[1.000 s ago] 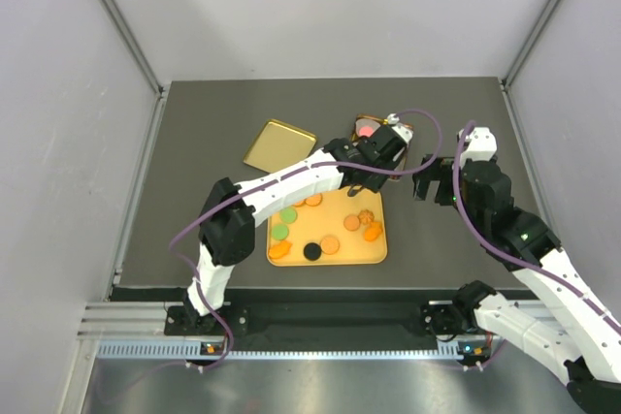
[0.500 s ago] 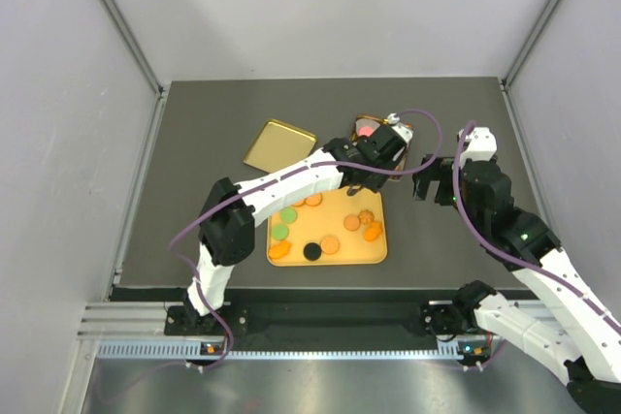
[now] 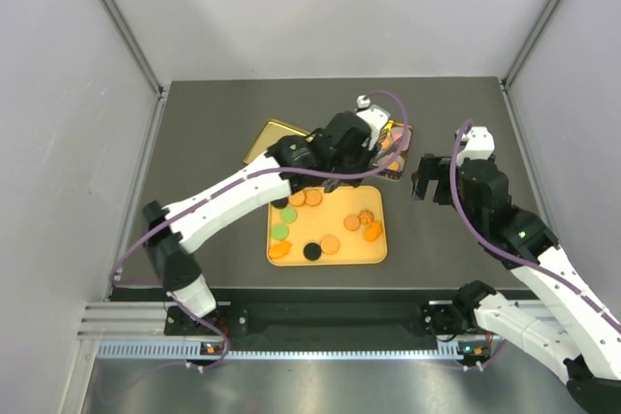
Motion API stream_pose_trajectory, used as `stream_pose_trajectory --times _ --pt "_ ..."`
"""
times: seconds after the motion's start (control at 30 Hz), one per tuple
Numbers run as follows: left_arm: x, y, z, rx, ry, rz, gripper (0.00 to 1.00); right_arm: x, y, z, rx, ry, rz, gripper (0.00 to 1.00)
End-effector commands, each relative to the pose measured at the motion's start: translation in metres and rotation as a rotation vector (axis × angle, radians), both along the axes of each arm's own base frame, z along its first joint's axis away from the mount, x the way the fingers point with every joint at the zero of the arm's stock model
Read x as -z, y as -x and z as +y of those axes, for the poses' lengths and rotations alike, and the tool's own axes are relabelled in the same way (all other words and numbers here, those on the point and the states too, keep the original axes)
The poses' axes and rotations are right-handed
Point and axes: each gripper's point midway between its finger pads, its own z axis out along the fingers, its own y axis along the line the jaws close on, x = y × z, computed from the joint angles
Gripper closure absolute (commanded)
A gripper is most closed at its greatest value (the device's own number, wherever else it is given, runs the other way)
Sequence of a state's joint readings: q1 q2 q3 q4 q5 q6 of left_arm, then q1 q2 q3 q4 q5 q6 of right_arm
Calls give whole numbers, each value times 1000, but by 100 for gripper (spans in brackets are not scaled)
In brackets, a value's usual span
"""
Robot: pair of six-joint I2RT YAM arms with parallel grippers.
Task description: Pack the cookies
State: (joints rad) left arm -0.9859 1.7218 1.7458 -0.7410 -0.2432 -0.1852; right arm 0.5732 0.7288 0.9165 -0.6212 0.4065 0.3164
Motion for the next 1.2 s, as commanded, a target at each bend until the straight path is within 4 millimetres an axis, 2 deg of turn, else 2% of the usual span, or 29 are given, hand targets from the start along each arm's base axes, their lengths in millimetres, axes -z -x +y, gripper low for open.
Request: stream_pose_trajectory --times 0.0,0.03,0.07,0.1,0.13,0.2,0.23,0.27,0.47,0.7,1.17 --pt "-9 29 18 44 44 59 54 -17 -6 -1 18 -24 -49 0" --pt "3 38 24 50 27 94 54 -15 -6 -1 19 -20 -45 0" --pt "0 46 30 59 39 100 54 -13 -8 0 16 -18 -41 0" --pt "4 55 32 76 37 121 55 -14 -9 1 17 -18 -43 0" --pt "19 64 39 76 9 154 54 -13 -9 1 17 -16 -42 0" --pt "22 78 45 90 5 168 55 -13 -12 4 11 -19 -41 0" --pt "35 86 50 89 -22 197 55 -13 -13 5 9 -21 -41 0" --pt "36 91 54 91 -20 204 55 -13 -13 6 6 -21 -39 0" --pt "61 121 60 121 -58 266 55 -7 -16 8 7 -22 -28 0" --pt "77 135 53 157 -99 286 54 -6 -15 7 10 -20 -28 0" --pt "94 138 46 176 -146 291 53 -5 -14 6 13 -14 -25 0"
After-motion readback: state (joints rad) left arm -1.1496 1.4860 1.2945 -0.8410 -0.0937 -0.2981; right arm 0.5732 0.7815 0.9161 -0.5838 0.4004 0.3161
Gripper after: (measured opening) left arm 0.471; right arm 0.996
